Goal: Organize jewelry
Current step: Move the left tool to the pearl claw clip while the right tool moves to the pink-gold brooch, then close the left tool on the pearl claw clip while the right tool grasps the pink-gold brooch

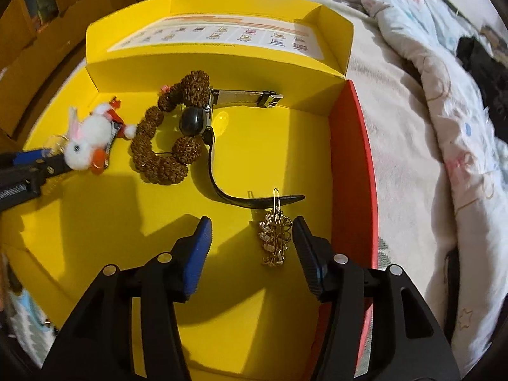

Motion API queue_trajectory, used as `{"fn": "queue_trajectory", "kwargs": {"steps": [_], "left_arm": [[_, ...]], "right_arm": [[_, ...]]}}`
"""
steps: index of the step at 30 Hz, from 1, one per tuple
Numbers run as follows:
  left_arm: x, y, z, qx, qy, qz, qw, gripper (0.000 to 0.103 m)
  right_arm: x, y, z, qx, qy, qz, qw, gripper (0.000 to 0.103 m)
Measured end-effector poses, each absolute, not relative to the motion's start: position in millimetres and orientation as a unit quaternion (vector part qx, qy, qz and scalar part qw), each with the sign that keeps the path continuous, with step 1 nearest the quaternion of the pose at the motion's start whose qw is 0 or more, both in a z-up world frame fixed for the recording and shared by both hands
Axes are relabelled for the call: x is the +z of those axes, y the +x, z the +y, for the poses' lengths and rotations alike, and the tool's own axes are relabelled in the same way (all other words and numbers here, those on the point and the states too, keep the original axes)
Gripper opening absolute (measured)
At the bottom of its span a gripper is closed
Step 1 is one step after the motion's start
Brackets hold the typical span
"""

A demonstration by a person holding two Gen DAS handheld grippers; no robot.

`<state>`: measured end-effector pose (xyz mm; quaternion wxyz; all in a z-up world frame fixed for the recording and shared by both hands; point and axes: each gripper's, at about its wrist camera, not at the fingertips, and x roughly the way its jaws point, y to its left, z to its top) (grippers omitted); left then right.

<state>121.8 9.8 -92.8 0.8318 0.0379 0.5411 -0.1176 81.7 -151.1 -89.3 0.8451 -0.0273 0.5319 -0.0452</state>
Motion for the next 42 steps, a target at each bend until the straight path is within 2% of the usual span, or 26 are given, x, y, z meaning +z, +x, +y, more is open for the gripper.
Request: {"fn": "queue_trajectory", "kwargs": {"steps": [4,11,12,14,18,19,22,35,42], "left_arm": [[-93.7,123.2,8.6,-0.114,0.038,0.541,0.832,0.058],[-93.7,127.3,8.9,-0.107,0.028,0.543,0.833,0.054],[-93.4,127.1,9.2,-0.107,0.026,0.543,0.832,0.053],[-92.9,127.1,10.1,-0.106,0.020,0.545,0.832,0.053],[-92.1,126.0,12.3,-0.107,0.015,0.544,0.832,0.052],[-91.5,125.5,13.1,-0.107,0.013,0.544,0.832,0.052],[-89.5,124.0,16.5,-0.108,0.004,0.544,0.832,0.052],[-80.2,120.5,20.2,-0.116,-0.010,0.533,0.838,0.052],[-67.4,109.6,31.9,-0.118,-0.022,0.526,0.842,0.052]], "right_arm": [[-94.7,82.6,-146.1,-0.065,-0.044,0.523,0.848,0.059],[-94.6,82.5,-144.3,-0.063,-0.046,0.524,0.848,0.057],[-94.0,81.8,-143.7,-0.064,-0.049,0.524,0.848,0.055],[-93.5,80.9,-140.8,-0.053,-0.049,0.525,0.848,0.041],[-94.0,80.5,-139.6,-0.044,-0.041,0.529,0.846,0.032],[-94.1,80.8,-142.6,-0.032,-0.026,0.532,0.846,0.024],[-93.2,80.0,-146.3,-0.020,-0.012,0.537,0.843,0.017],[-90.5,75.4,-139.2,-0.010,-0.014,0.539,0.842,0.017],[-66.2,63.2,-140.2,0.007,0.013,0.524,0.851,0.013]]}}
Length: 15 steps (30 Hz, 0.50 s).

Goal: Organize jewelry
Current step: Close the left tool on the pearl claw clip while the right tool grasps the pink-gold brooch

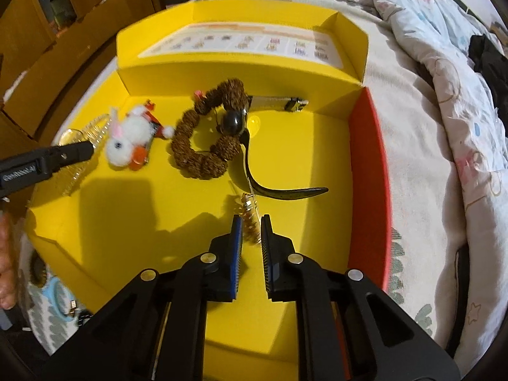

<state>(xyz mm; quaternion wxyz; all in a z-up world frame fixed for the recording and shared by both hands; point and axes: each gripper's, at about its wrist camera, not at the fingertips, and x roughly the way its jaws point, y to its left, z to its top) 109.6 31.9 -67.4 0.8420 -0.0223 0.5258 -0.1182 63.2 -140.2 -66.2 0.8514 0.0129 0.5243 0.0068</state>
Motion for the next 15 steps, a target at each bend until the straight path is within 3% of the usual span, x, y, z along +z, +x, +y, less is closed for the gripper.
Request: {"fn": "queue_trajectory", "kwargs": {"steps": [12,15], "left_arm": [[-27.1,75.8,47.2,-0.142,-0.047,0.497,0.855,0.052],[-29.4,74.5,45.2,-0.139,-0.043,0.496,0.856,0.052]], "right_arm": [[-37.5,42.5,-147.8,0.027,0.048,0.507,0.860,0.013],[-46.4,49.8,-146.0,0.018,0.038,0.505,0.862,0.022]]}}
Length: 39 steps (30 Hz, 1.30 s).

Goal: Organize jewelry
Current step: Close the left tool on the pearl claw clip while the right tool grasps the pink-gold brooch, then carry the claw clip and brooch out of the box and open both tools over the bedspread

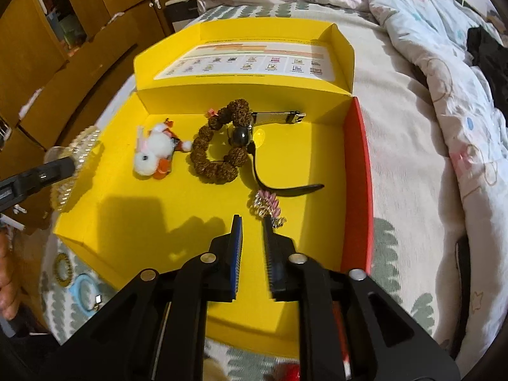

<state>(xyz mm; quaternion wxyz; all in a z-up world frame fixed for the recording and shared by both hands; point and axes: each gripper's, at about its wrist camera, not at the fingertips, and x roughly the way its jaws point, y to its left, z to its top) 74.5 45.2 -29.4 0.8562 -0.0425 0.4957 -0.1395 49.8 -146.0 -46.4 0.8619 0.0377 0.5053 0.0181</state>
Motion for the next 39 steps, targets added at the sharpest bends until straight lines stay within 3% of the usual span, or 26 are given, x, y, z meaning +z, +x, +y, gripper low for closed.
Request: {"fn": "queue_trajectory", "kwargs": {"steps": [3,5,7,9,17,20,21,22,30,39], "left_arm": [[-35.6,78.0,42.5,-0.138,-0.040,0.503,0.852,0.052],[-36.3,78.7,41.5,-0.135,-0.037,0.503,0.853,0.052],[-36.8,79.6,42.3,-0.134,-0.037,0.503,0.853,0.052],[-37.3,81.6,44.1,-0.134,-0.037,0.504,0.853,0.052],[-44.4,85.3,49.1,-0.132,-0.042,0.513,0.847,0.052],[-42.8,84.1,48.6,-0.134,-0.040,0.511,0.848,0.052],[-42.3,83.5,48.6,-0.135,-0.040,0.511,0.848,0.052],[-41.9,82.8,48.6,-0.135,-0.040,0.511,0.848,0.052],[-35.2,75.7,44.3,-0.139,-0.037,0.506,0.850,0.052],[-5.8,47.0,56.5,-0.150,-0.039,0.482,0.862,0.052]], "right_arm": [[-63.4,61.8,-143.1,0.016,0.027,0.525,0.850,0.025],[-69.7,67.0,-142.1,0.006,0.017,0.528,0.849,0.032],[-72.2,71.4,-142.3,-0.002,0.009,0.527,0.850,0.047],[-73.0,73.0,-143.9,-0.008,0.006,0.526,0.851,0.051],[-91.6,84.7,-149.2,-0.009,0.013,0.543,0.840,0.051],[-93.3,86.2,-147.2,-0.011,0.002,0.539,0.842,0.046],[-93.2,86.0,-146.9,-0.009,0.003,0.538,0.843,0.039],[-92.5,85.7,-145.7,-0.009,-0.001,0.538,0.843,0.024],[-87.6,82.6,-140.7,-0.002,0.010,0.537,0.843,0.024],[-41.6,55.6,-151.0,0.012,0.042,0.511,0.858,0.024]]}}
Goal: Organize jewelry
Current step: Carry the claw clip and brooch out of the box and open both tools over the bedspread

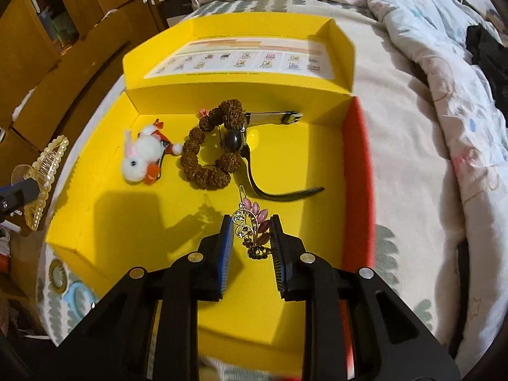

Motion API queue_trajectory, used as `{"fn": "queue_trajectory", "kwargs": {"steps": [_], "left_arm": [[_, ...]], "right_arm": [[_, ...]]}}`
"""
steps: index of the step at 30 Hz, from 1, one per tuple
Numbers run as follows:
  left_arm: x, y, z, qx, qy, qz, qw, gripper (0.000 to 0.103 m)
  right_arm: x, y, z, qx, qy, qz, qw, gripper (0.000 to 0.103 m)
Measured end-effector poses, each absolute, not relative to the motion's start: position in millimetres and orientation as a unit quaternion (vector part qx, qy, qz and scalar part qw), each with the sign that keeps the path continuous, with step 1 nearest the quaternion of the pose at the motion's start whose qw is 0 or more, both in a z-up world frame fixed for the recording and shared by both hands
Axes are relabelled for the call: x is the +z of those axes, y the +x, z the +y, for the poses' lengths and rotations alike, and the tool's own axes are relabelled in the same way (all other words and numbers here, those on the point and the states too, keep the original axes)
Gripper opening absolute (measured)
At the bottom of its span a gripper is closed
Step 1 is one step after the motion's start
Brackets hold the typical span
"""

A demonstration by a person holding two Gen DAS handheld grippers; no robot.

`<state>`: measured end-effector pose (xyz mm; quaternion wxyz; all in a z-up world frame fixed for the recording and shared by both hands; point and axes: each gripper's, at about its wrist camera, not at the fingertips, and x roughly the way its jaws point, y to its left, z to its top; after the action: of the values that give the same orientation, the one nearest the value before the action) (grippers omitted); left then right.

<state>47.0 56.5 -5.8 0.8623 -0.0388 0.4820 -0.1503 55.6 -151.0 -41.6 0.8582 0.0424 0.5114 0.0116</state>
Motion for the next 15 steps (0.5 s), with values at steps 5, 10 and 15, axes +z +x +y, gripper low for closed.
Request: {"fn": "queue_trajectory", "kwargs": {"steps": [5,10,15], "left_arm": [[7.1,28.6,91.5,-0.137,-0.047,0.471,0.870,0.052],[1.0,19.9,128.2,-0.109,-0.056,0.477,0.870,0.052],[-29.1,26.0,152.9,-0.068,-0.043,0.511,0.856,0.052]], "right_arm": [[-15.8,27.9,-175.8,0.001,0.059,0.494,0.867,0.024],[-7.4,1.3,-208.3,-0.022,0.071,0.493,0.867,0.024],[-13.4,-19.6,-234.8,-0.043,0.080,0.501,0.861,0.024]]}}
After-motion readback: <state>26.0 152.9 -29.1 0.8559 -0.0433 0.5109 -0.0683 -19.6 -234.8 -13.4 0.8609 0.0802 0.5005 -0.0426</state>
